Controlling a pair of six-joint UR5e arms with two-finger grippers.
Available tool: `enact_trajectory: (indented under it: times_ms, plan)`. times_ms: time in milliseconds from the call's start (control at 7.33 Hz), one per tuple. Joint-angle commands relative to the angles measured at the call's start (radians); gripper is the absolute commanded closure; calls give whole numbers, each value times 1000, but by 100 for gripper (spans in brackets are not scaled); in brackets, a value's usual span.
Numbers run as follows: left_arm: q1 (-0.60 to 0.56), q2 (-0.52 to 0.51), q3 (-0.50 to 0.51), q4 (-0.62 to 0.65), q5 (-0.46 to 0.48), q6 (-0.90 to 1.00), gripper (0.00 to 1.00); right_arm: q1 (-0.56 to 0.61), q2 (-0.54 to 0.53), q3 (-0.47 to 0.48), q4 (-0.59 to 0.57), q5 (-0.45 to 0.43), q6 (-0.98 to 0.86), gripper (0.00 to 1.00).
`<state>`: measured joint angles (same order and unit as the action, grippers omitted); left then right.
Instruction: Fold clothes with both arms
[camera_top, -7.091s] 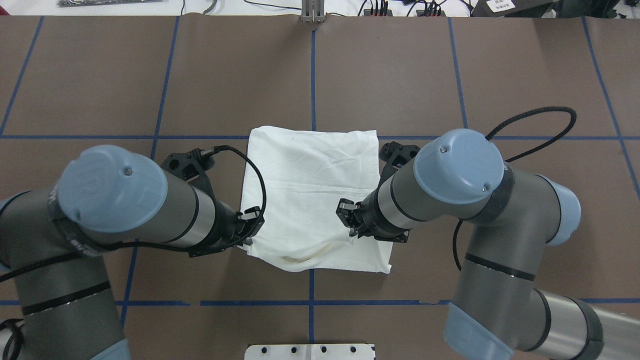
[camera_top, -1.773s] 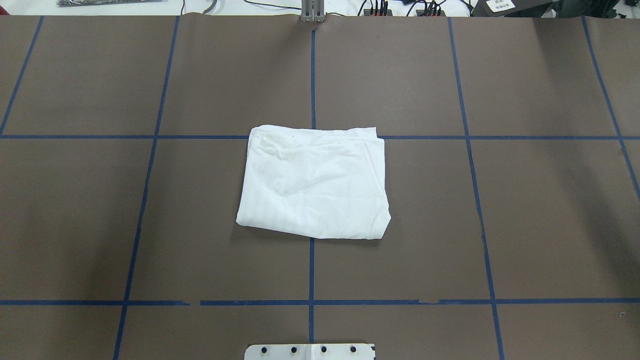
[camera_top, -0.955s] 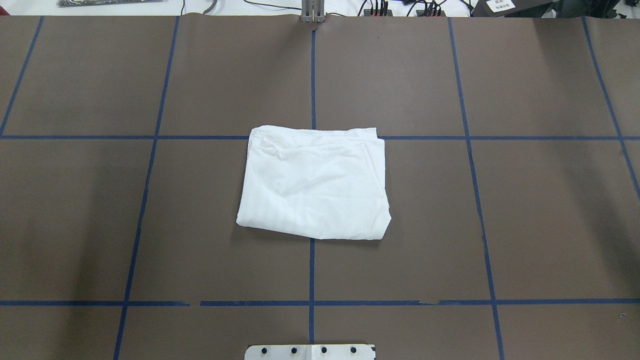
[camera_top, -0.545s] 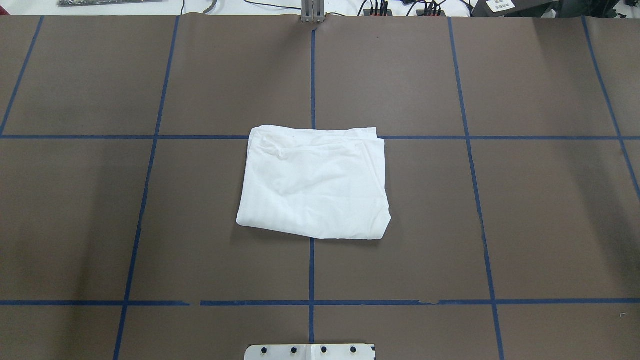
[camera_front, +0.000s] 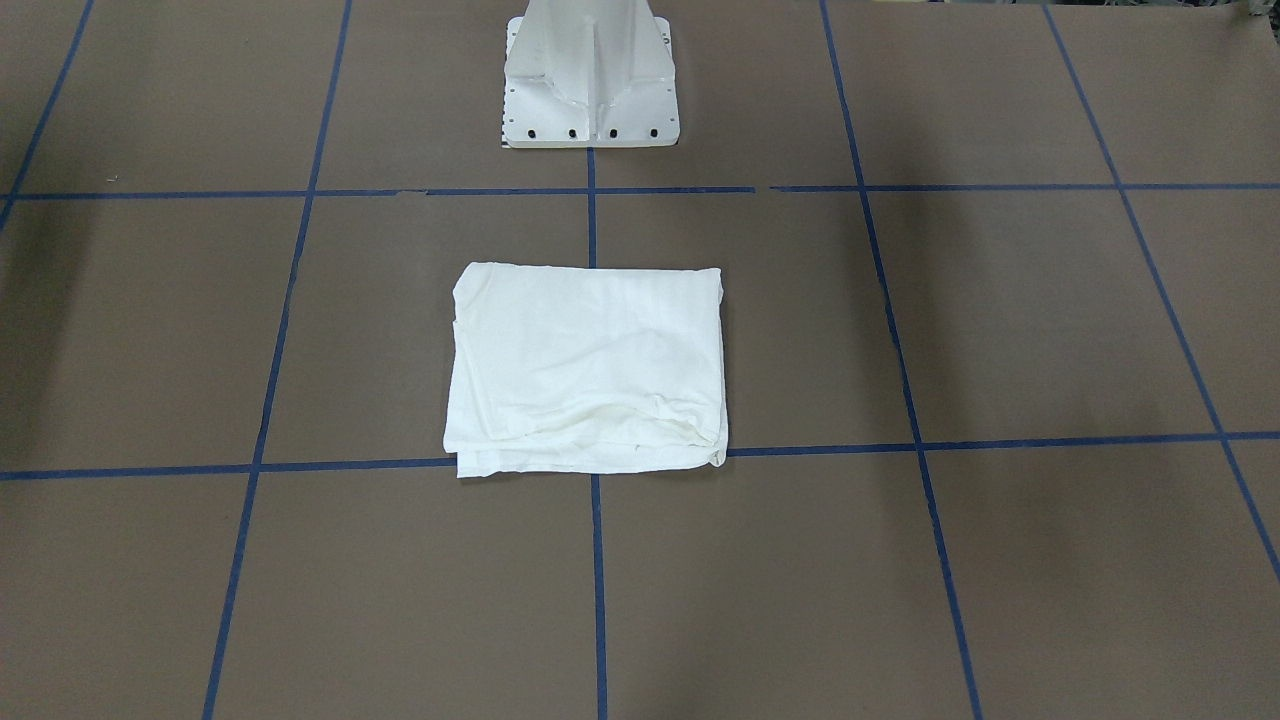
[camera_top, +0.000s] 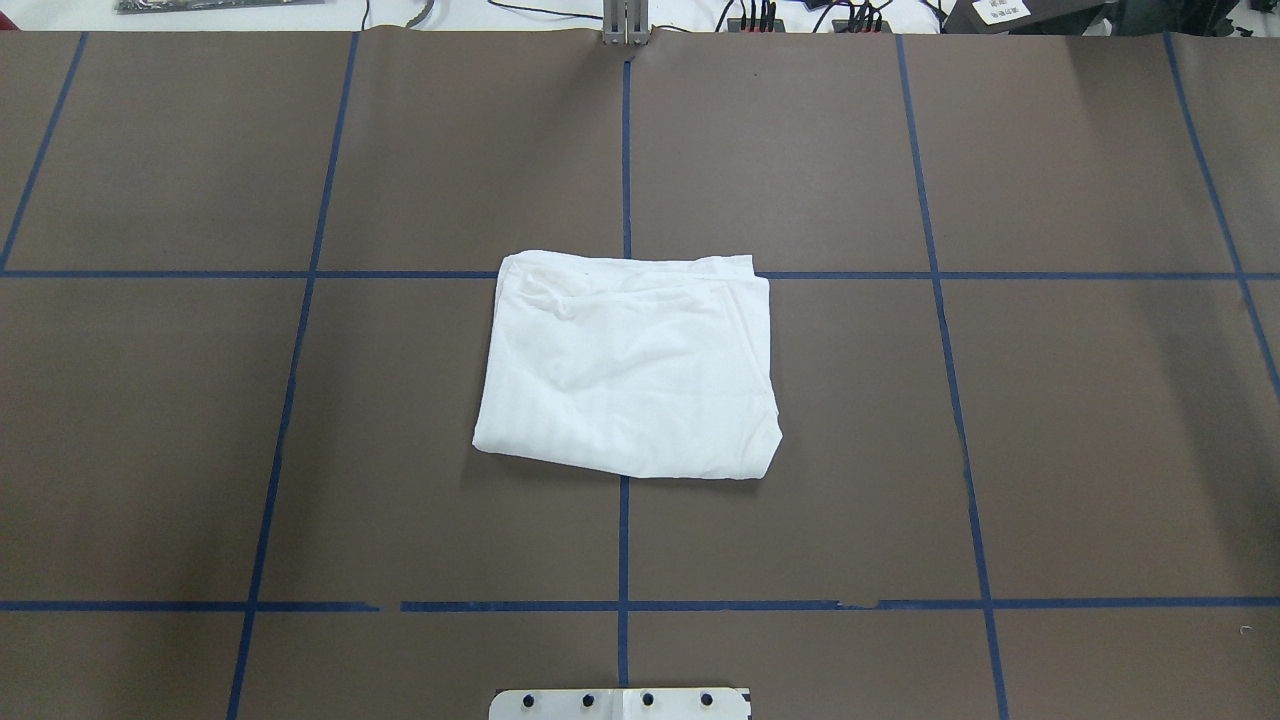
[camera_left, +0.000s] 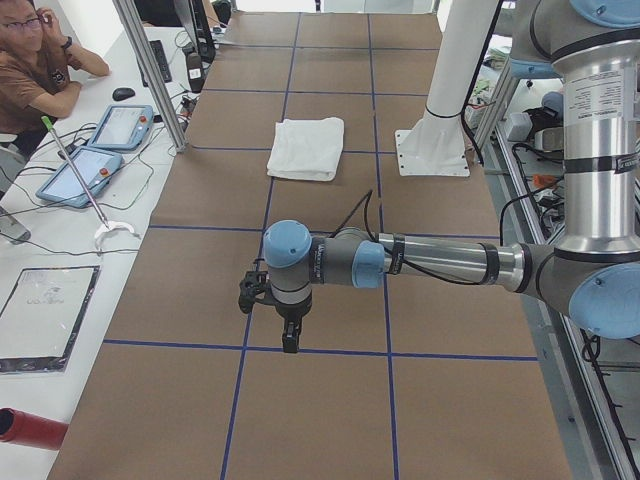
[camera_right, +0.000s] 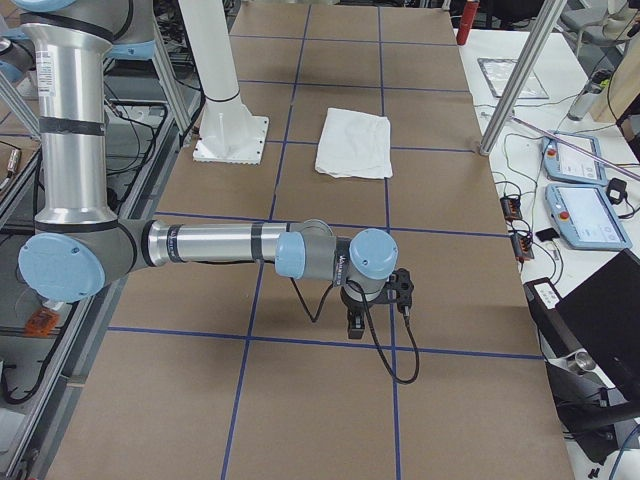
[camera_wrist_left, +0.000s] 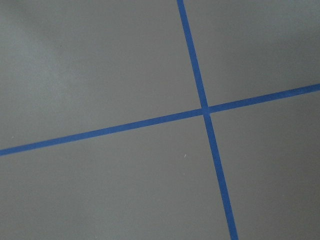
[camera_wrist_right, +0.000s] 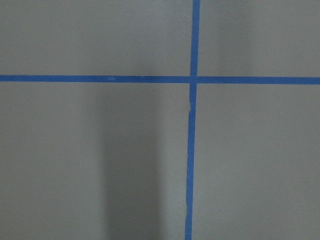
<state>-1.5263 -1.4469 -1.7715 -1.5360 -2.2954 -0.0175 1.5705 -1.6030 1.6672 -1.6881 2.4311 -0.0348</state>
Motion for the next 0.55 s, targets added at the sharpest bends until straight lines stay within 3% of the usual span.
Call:
enact_trajectory:
  times_ms: [0,409]
  plan:
    - [0,0,12,11,-16,4,0,13,-1,-1,-5,-15,29,0]
    - [0,0,3,11,-16,4,0,29,6,23,-4,-111,32,0]
